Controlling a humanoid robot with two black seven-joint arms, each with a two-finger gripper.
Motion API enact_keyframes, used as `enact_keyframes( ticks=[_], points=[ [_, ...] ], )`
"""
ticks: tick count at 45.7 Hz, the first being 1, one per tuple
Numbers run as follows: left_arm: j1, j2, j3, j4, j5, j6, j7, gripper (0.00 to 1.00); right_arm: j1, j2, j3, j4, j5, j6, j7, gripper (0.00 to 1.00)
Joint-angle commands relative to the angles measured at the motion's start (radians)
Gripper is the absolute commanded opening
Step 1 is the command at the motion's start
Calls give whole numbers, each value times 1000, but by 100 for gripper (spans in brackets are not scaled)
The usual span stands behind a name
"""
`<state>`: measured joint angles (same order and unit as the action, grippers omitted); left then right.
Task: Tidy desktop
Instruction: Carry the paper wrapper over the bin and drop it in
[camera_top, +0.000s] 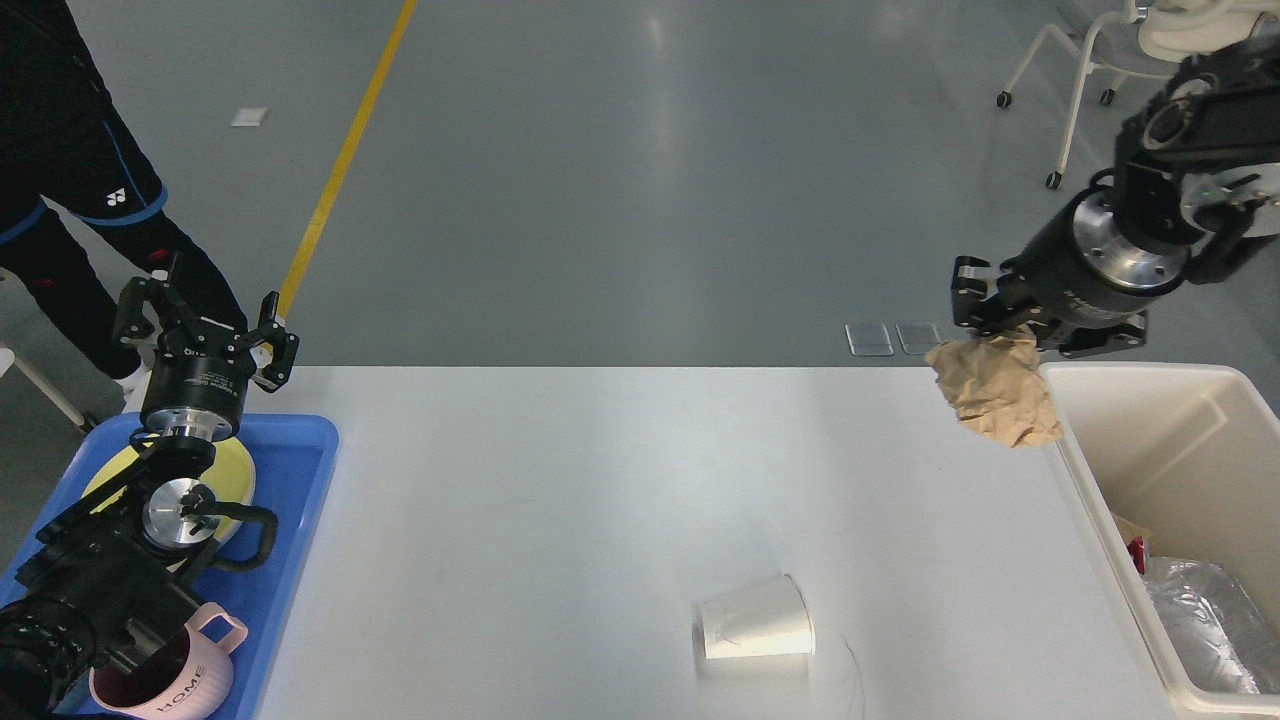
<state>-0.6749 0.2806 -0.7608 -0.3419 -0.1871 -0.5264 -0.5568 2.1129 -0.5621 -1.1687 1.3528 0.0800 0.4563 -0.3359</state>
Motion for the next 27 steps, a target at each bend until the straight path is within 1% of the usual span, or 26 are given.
enact_keyframes(
  ticks=[1,3,6,9,12,17,21,24,27],
  points=[
    [0,0,0,0,0,0,0,97,-190,-171,21,-147,-98,-47,2,0],
    [0,0,0,1,0,0,0,97,-263,-214,37,-196,-105,-86,3,0],
    [0,0,0,1,0,0,0,97,-391,-251,78,-265,-100,-175,9,0],
    [0,0,0,1,0,0,0,97,-537,-252,165,-342,-98,-261,9,0],
    [0,0,0,1,0,0,0,97,-695,-249,288,-443,-98,-309,9,0],
    [0,0,0,1,0,0,0,97,-942,-210,524,-668,-101,-329,8,0],
    [0,0,0,0,0,0,0,97,-1096,-144,667,-878,-106,-332,9,0],
    [0,0,0,0,0,0,0,97,-1174,-67,718,-1032,-106,-332,12,0],
    [0,0,0,1,0,0,0,97,-1235,0,725,-1161,-105,-332,15,0]
  ],
)
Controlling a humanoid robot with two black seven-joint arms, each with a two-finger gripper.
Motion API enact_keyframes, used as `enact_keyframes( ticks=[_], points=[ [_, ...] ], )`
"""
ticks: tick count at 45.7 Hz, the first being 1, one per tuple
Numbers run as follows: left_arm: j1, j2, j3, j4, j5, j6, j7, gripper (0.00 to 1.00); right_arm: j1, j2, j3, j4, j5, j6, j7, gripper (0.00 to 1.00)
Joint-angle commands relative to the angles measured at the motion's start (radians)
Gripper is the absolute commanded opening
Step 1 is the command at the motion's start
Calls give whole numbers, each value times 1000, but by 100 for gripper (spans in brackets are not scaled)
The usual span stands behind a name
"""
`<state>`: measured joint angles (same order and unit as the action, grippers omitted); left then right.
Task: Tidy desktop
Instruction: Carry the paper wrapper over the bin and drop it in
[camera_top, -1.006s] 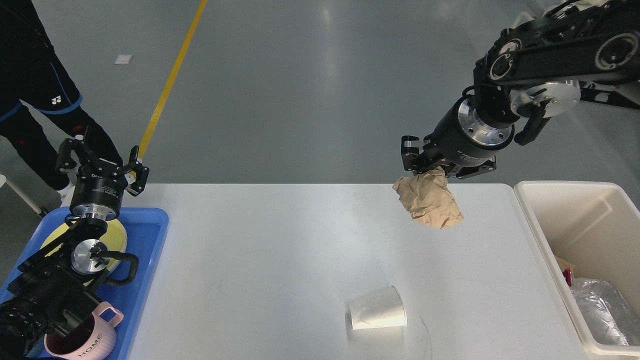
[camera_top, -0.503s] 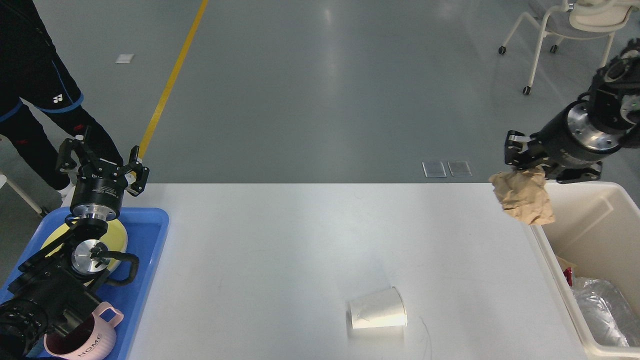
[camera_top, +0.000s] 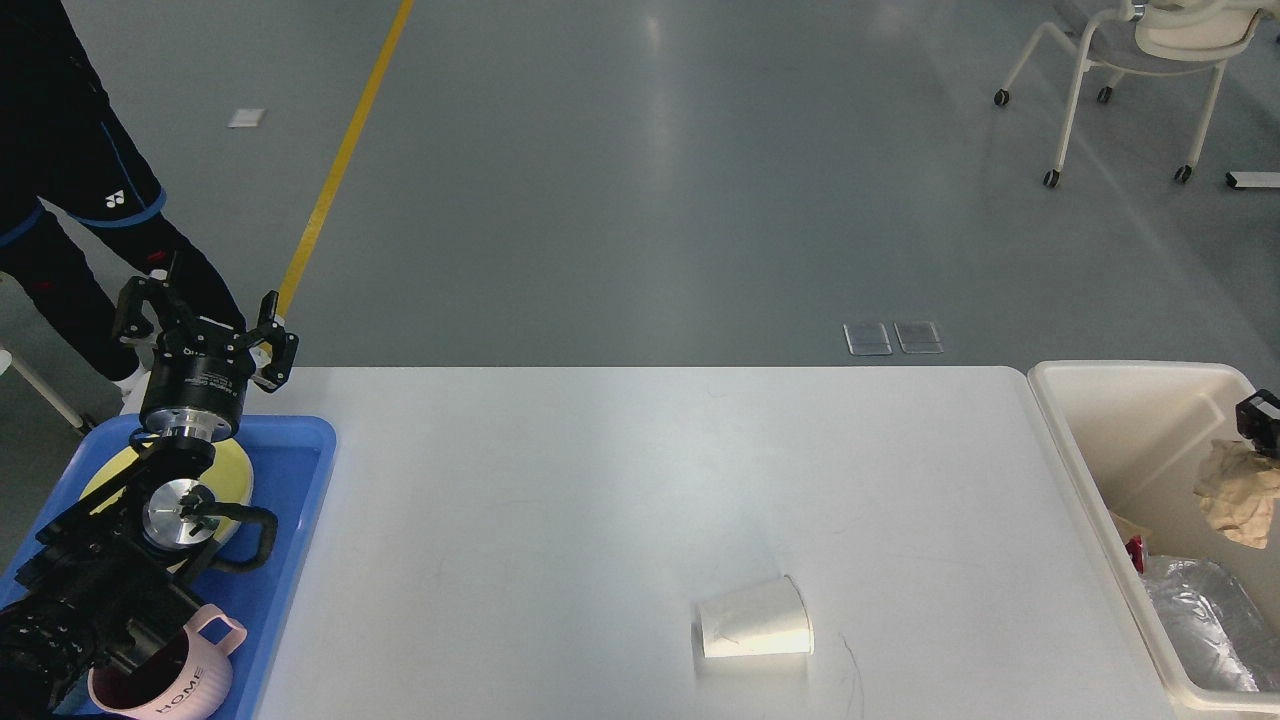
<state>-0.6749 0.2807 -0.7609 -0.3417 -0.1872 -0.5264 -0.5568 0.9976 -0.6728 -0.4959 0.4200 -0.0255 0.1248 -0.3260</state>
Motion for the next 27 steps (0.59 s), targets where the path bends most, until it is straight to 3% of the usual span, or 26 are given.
enact_keyframes(
  ticks=[1,12,13,14,15,16,18,27],
  points=[
    [0,0,0,0,0,0,0,97,-138,128,53,-263,1,-1,7,0],
    [0,0,0,0,0,0,0,97,-186,179,56,-325,3,-10,7,0],
    [0,0,0,1,0,0,0,97,-185,179,57,-323,4,-7,7,12],
    [0,0,0,1,0,0,0,97,-185,182,57,-323,3,-7,7,71],
    [0,0,0,1,0,0,0,97,-185,185,57,-323,4,-1,2,100],
    [0,0,0,1,0,0,0,97,-185,190,57,-323,3,-2,5,93],
    [0,0,0,1,0,0,0,97,-185,197,59,-325,4,-4,2,100],
    [0,0,0,1,0,0,0,97,-186,203,59,-325,6,-2,4,100]
  ],
)
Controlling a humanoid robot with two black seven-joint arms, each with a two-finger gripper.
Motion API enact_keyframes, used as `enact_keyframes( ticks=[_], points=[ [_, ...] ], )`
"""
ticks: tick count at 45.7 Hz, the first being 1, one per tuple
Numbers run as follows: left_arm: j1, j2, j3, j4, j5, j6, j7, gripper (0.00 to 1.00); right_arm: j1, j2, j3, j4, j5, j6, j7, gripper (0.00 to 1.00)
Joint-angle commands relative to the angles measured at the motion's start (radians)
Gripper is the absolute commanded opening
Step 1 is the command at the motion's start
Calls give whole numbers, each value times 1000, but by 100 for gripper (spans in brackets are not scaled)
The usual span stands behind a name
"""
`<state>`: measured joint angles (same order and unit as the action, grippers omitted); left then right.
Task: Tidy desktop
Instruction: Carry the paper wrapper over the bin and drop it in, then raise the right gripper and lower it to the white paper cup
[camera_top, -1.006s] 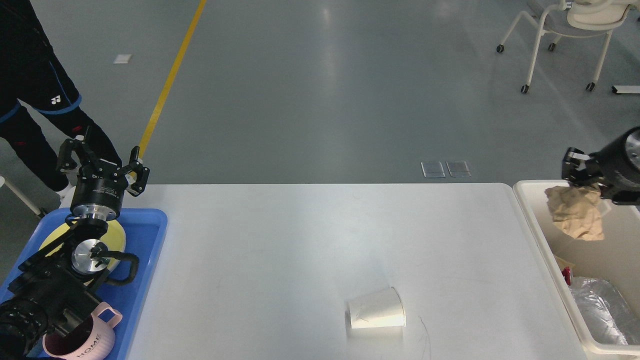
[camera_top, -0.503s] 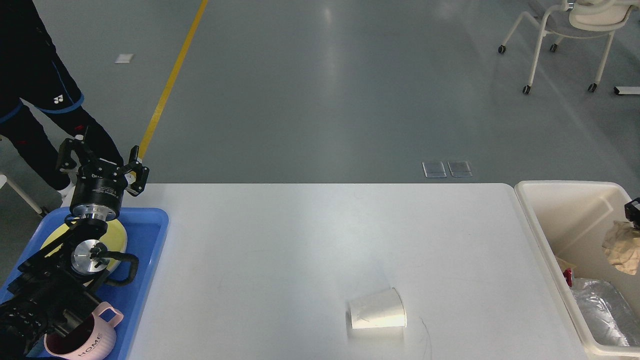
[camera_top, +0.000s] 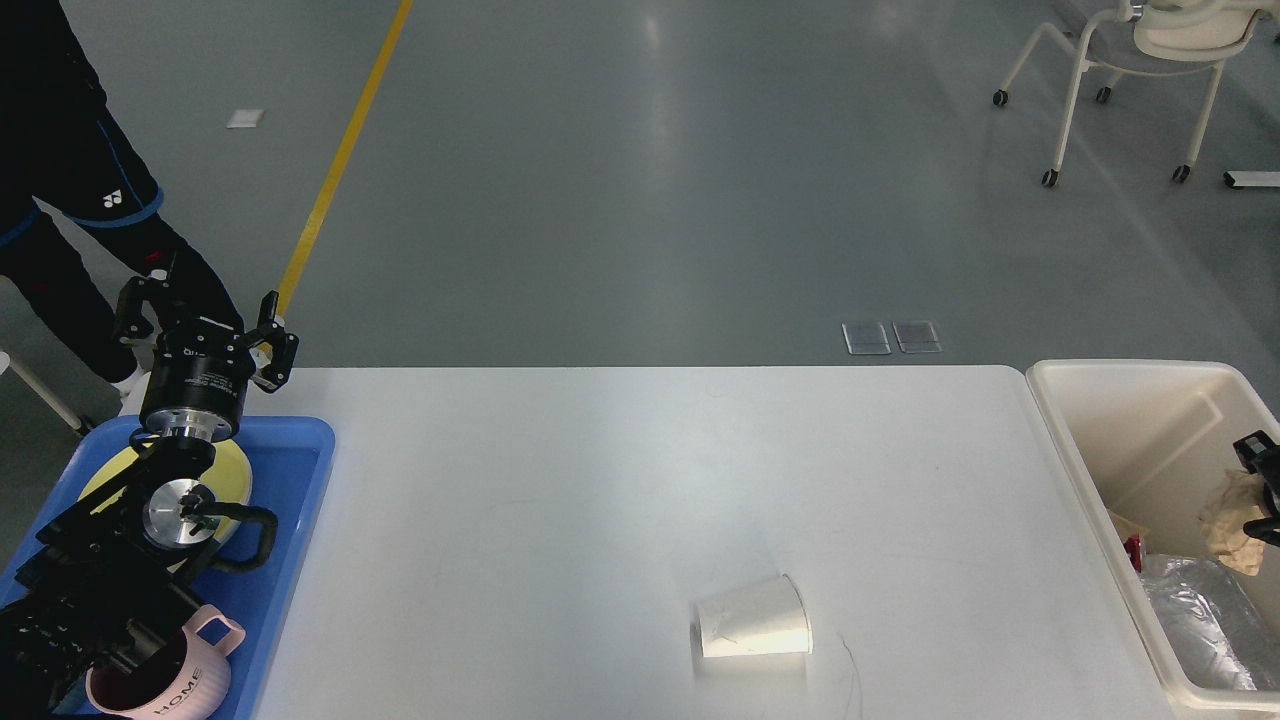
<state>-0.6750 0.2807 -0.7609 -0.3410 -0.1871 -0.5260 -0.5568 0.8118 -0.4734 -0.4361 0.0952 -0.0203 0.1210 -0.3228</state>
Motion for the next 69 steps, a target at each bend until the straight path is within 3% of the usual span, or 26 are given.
enact_keyframes(
  ticks=[1,18,31,41,54,64,69],
  points=[
    [0,2,0,0,0,0,0,97,0,7,-3,0,0,2,1,100],
    [0,0,0,-1,0,0,0,97,69,4,8,12,2,25,-4,100],
    [0,0,0,-1,0,-2,0,97,323,-2,-16,119,-30,267,-6,100],
    [0,0,0,0,0,-2,0,97,636,-39,-84,455,-200,494,-10,100],
    [0,2,0,-1,0,-2,0,97,1041,19,-272,854,-193,597,-12,100],
    [0,2,0,-1,0,0,0,97,1426,234,-556,1170,144,606,-9,100],
    [0,0,0,-1,0,0,0,97,1544,314,-602,1271,308,603,-10,100]
  ],
)
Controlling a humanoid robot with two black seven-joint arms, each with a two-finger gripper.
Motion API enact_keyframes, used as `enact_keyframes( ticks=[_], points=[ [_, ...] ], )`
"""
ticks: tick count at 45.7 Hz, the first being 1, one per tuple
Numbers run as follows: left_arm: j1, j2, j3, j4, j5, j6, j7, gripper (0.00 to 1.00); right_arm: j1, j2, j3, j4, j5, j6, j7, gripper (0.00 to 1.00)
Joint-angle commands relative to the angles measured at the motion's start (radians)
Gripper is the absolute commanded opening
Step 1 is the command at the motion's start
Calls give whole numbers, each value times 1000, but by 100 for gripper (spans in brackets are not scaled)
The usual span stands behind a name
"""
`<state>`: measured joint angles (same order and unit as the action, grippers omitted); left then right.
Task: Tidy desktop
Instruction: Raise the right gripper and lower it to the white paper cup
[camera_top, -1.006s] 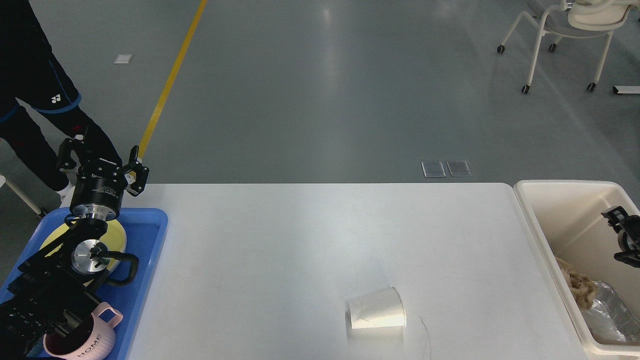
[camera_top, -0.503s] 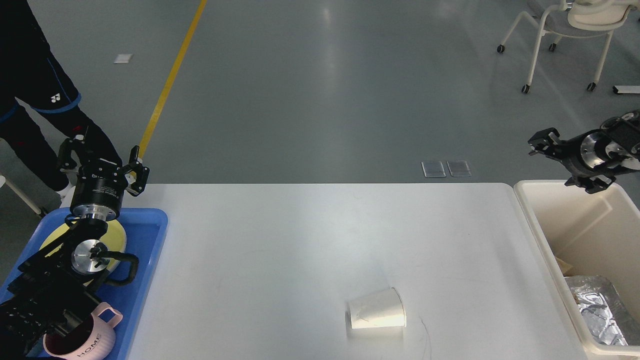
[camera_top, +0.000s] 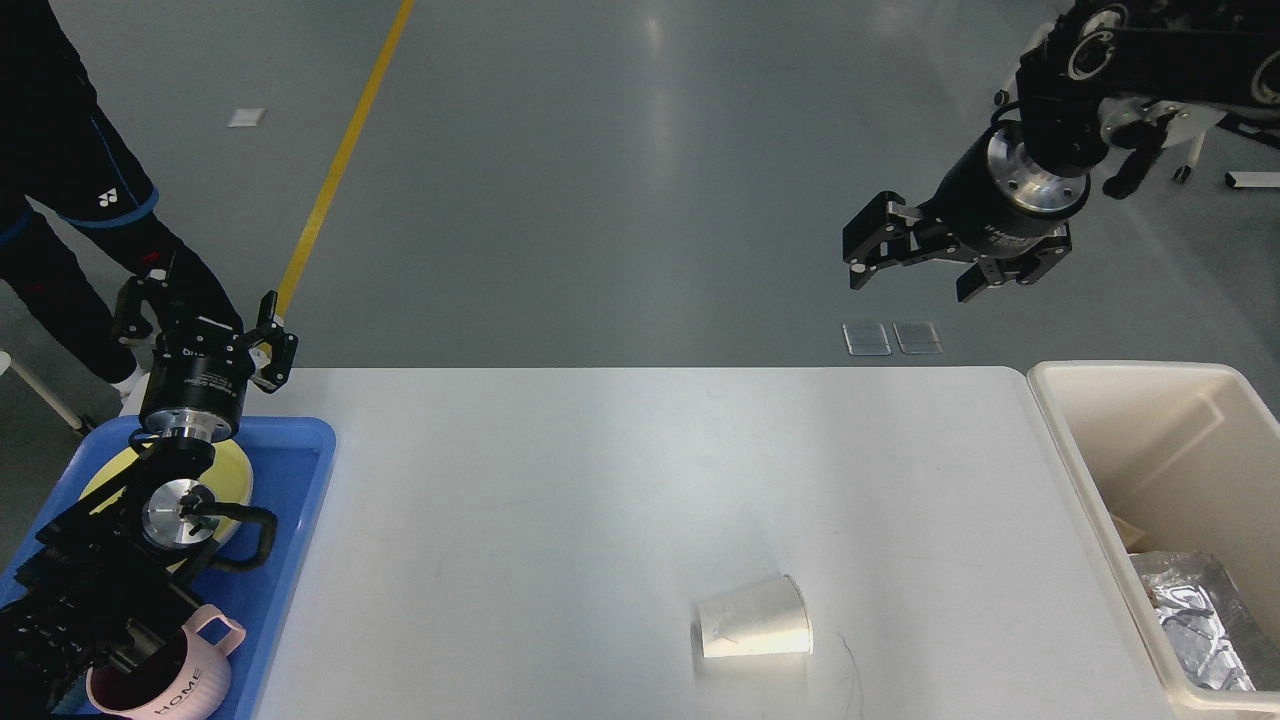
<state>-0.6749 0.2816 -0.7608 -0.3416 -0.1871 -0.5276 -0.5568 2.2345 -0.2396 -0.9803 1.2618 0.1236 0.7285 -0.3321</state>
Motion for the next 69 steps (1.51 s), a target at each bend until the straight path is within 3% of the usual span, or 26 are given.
enact_keyframes(
  ticks=[1,9,18,27,32,43,54,59,69],
  points=[
    [0,-1,0,0,0,0,0,97,125,82,-58,116,169,-6,-1,100],
    [0,-1,0,0,0,0,0,97,97,53,-90,123,169,-44,-1,100],
    [0,-1,0,1,0,1,0,97,-94,-73,-158,117,177,-161,-2,100],
    [0,-1,0,0,0,0,0,97,-249,-167,-156,133,211,-182,-10,100],
    [0,-1,0,0,0,1,0,97,-302,-139,-150,185,347,-219,-13,100],
    [0,-1,0,0,0,1,0,97,-438,51,-52,223,761,-434,-13,100],
    [0,1,0,0,0,0,0,97,-723,143,115,165,844,-777,4,100],
    [0,1,0,0,0,0,0,97,-771,155,206,104,903,-830,11,100],
    [0,1,0,0,0,0,0,97,-799,157,224,-4,906,-839,21,100]
  ],
)
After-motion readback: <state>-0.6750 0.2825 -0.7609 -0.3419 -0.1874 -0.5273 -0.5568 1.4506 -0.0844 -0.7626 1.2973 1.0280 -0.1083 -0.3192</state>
